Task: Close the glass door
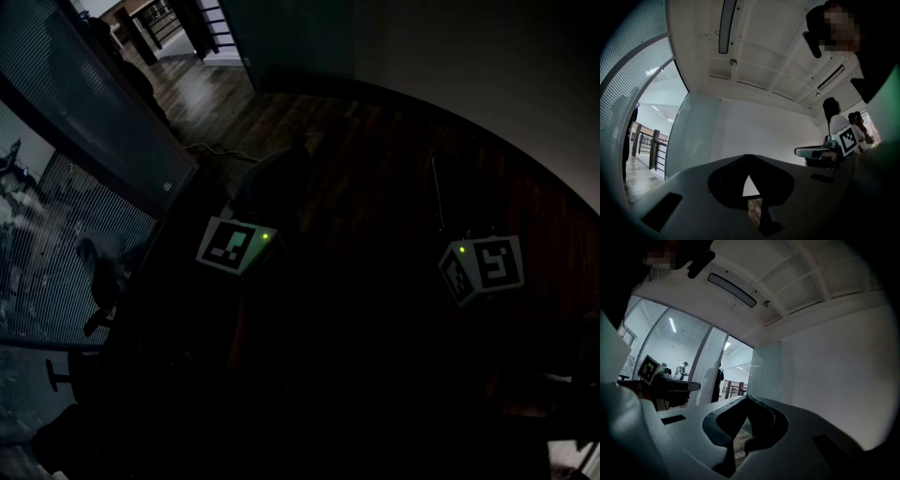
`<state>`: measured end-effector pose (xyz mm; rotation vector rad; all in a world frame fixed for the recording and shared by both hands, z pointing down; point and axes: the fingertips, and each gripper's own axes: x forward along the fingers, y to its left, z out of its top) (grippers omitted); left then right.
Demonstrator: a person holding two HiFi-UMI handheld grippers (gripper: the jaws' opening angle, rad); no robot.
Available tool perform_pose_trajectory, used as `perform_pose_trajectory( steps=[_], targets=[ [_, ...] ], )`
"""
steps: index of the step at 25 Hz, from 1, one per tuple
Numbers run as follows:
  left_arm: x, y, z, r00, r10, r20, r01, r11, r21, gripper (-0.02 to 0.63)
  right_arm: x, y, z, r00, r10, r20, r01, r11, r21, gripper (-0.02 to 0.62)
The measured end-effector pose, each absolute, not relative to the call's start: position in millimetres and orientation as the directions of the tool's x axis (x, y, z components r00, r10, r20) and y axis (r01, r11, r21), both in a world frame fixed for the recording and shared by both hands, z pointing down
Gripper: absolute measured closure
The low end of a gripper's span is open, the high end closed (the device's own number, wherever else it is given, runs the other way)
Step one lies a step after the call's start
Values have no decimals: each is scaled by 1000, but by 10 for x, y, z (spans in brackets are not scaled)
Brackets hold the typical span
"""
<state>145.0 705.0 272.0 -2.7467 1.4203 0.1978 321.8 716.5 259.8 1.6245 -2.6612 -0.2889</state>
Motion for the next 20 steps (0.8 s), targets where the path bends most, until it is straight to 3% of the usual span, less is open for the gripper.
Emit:
perform_pose_trajectory(
  steps=[20],
  targets=[
    [1210,6752,2820,632,-762,-138,-770,-638,-1,604,2875,6845,2747,-438,-894,-89,-898,430,95,600]
  ],
)
